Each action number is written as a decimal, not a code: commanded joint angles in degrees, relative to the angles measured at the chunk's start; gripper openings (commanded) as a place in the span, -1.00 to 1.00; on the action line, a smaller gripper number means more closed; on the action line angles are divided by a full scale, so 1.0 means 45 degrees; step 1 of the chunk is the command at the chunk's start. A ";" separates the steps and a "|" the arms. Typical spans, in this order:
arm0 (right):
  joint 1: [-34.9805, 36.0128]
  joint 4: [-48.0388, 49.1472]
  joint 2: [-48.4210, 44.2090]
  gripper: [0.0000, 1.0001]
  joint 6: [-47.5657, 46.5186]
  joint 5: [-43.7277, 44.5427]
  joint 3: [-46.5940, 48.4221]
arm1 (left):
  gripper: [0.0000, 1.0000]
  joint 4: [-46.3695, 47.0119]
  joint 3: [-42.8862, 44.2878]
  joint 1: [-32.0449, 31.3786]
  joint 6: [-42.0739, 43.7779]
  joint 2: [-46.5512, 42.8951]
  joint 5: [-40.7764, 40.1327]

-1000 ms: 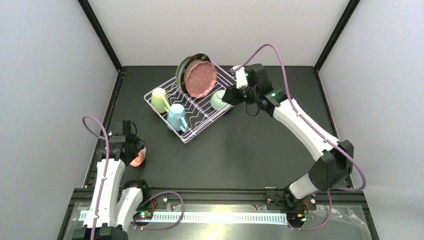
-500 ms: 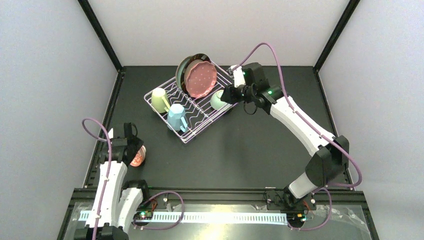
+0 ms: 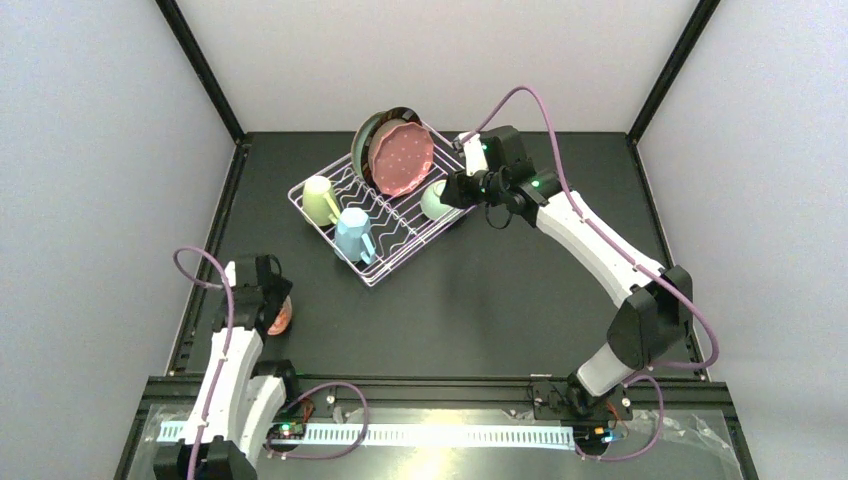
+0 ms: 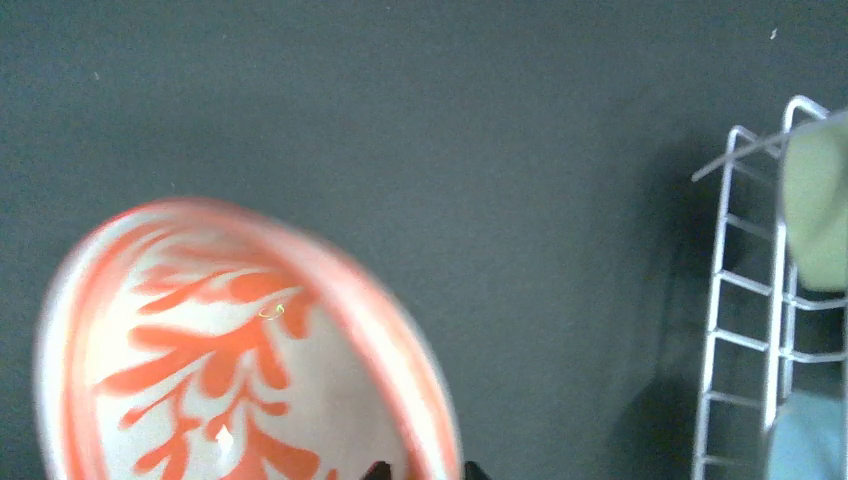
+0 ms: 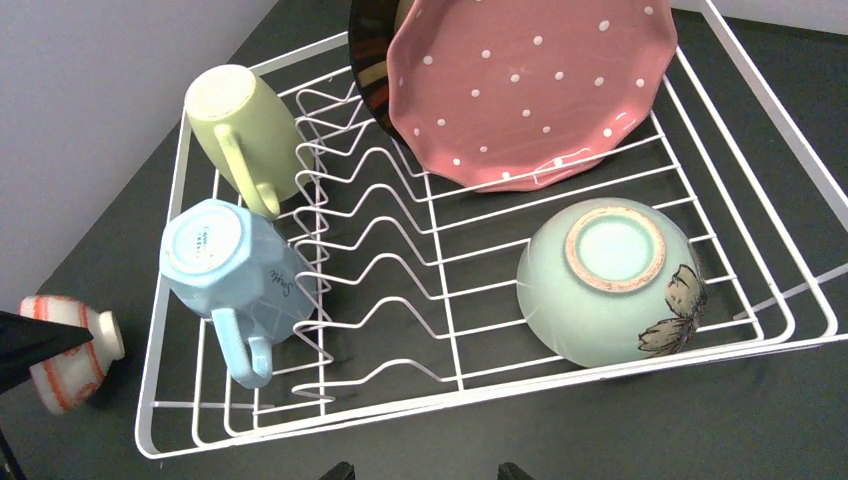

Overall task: Load the mixed dishes into the dish rack
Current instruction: Set the upside down bowl at the corner of the board, then pass from the left arm to the right, then turn the bowl upside down.

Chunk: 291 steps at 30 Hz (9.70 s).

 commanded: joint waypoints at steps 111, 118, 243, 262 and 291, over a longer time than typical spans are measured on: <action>0.0430 2.5737 0.5385 0.68 2.6079 -0.3437 -0.0285 | -0.98 2.4332 0.4530 -0.6905 -0.9767 0.7027 0.2607; 0.0456 2.6318 0.5805 0.59 2.6796 -0.2651 0.0141 | -0.98 2.4123 0.3793 -0.7247 -0.9069 0.7050 0.2188; -0.3923 2.5350 0.8987 -1.00 2.3842 -0.8159 -0.1635 | 0.98 2.1072 0.7219 -0.6237 -0.9047 1.4757 0.2761; -0.4088 2.3496 0.9265 -1.00 2.2770 -0.8846 -0.1427 | 0.97 1.8202 1.0027 -0.5842 -0.8024 1.6300 0.5349; -0.4095 1.9581 0.8739 -1.00 2.0132 -0.9081 -0.0544 | 0.92 1.1311 1.1857 -0.5684 -0.4424 1.5523 0.6091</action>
